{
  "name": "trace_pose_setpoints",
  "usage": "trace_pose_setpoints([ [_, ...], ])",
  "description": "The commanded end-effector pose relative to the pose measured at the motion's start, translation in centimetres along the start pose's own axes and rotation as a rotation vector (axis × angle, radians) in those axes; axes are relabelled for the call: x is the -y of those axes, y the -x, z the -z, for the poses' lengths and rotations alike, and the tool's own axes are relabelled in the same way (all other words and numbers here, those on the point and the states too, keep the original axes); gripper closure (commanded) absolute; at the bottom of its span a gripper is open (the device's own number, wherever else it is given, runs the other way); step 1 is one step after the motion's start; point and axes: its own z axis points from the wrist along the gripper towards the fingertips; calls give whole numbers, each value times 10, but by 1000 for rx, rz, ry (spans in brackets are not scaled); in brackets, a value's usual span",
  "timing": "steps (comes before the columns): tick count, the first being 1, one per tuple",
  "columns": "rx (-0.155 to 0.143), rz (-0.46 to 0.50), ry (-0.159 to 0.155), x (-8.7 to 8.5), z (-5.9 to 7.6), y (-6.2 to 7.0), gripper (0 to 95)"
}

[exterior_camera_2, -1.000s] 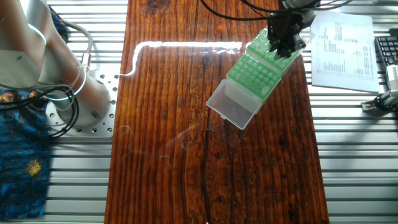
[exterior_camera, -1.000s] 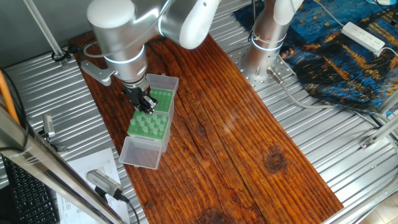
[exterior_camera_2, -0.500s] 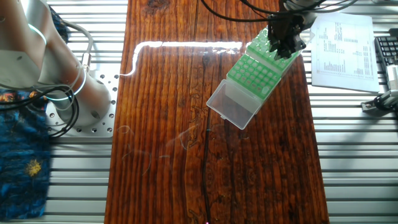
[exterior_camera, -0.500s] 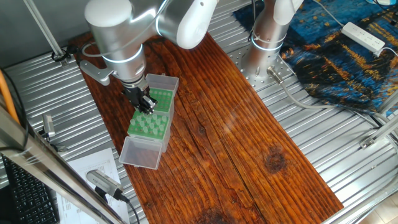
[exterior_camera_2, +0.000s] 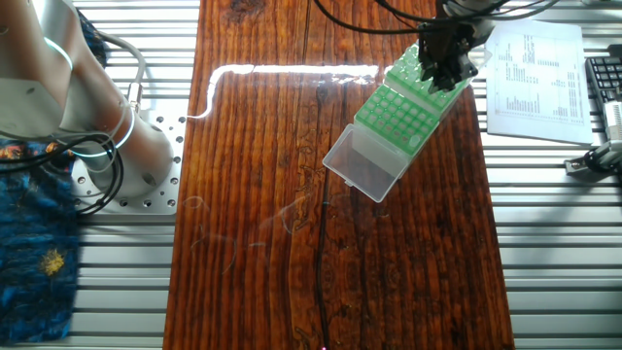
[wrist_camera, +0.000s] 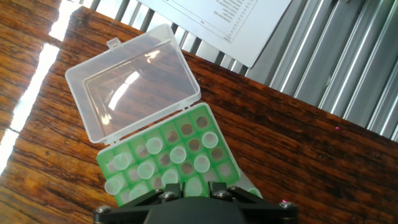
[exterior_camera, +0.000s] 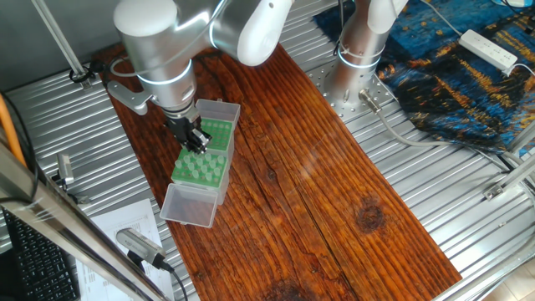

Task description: Transfer all large pipette tips from one holder to another

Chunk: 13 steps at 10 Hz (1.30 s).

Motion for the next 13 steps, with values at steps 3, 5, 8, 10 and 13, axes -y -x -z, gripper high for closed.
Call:
trace_pose_setpoints([
  [3, -1, -5, 3, -1, -3, 1, 760],
  [5, -1, -5, 2, -1, -5, 2, 760],
  [8, -1, -6, 0, -1, -5, 2, 760],
  [10, -2, -13, 0, -1, -5, 2, 950],
  [13, -3, -13, 1, -1, -5, 2, 950],
])
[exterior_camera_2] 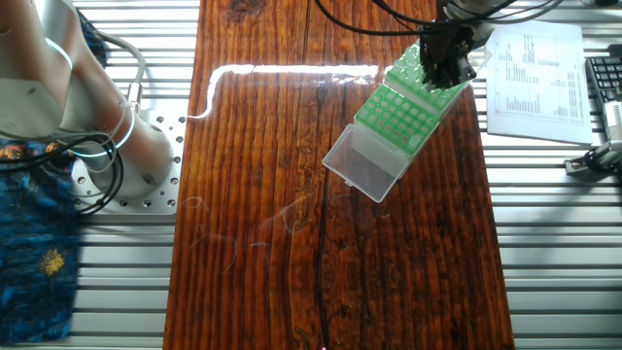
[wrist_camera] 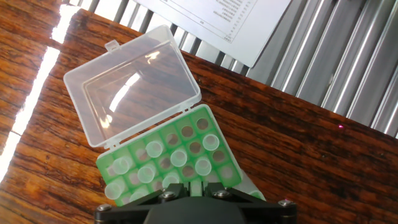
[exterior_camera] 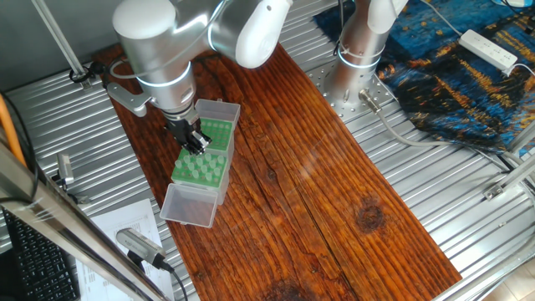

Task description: Transfer all large pipette tips from one holder to another

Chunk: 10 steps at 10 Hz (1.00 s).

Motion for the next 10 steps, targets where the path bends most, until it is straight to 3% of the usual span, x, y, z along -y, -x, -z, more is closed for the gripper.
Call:
trace_pose_setpoints([
  [1, -1, 0, 1, 0, 0, 0, 950],
  [10, -12, -20, 4, 0, 1, 0, 950],
])
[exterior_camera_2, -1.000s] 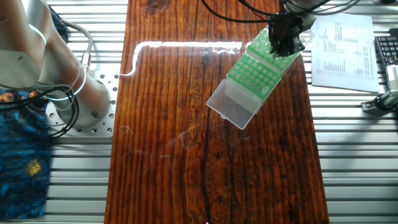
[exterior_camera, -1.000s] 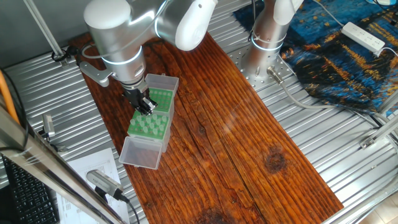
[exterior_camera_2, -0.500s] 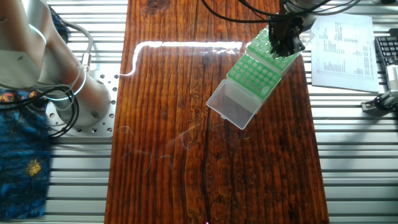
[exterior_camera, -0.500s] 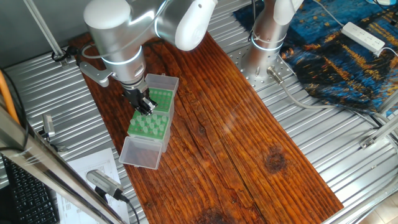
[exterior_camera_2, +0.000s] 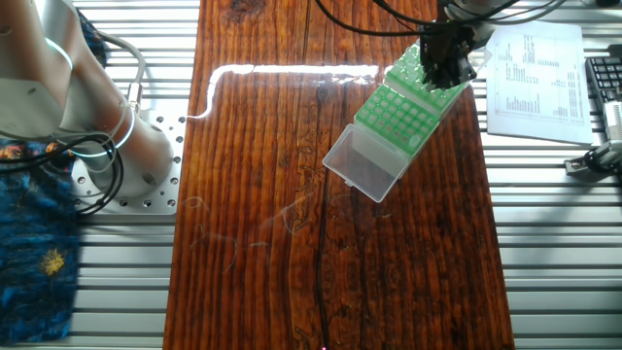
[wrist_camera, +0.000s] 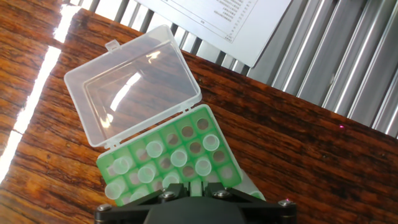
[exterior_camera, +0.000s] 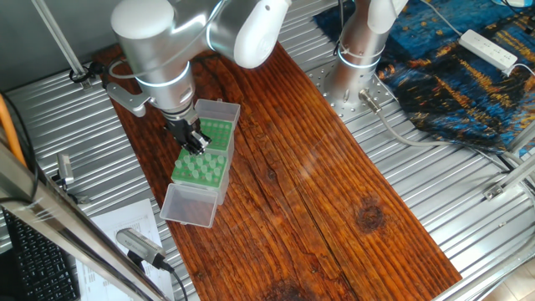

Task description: Transfer all large pipette tips from one holder to another

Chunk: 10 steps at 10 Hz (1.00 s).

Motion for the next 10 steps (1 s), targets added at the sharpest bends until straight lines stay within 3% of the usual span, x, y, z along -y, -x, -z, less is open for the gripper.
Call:
trace_pose_setpoints([
  [1, -6, -8, 1, 0, 1, 0, 950],
  [10, -17, -6, -13, -1, 14, 0, 950],
])
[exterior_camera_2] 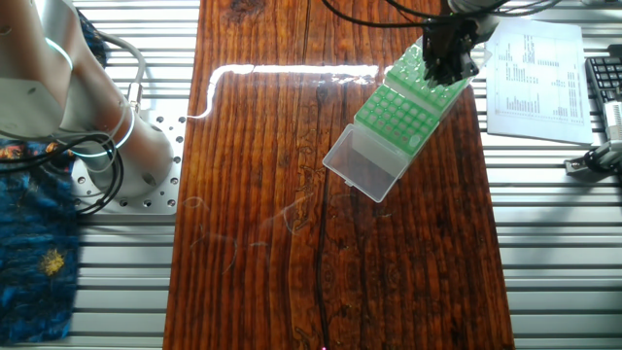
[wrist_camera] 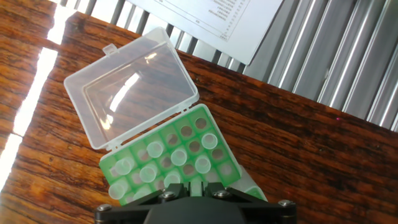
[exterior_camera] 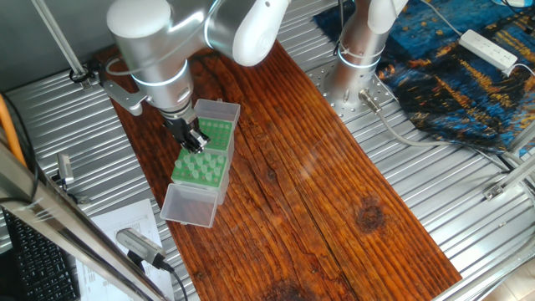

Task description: Transfer all large pipette tips from one holder to another

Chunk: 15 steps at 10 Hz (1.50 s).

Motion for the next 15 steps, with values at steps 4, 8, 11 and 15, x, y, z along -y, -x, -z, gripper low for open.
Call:
trace_pose_setpoints([
  [4, -5, 18, -12, 1, 14, -3, 950],
  [8, 0, 18, -6, 3, 30, -9, 950],
  [11, 0, 19, -10, 1, 43, -10, 950],
  [15, -4, 42, -15, -1, 53, -11, 950],
])
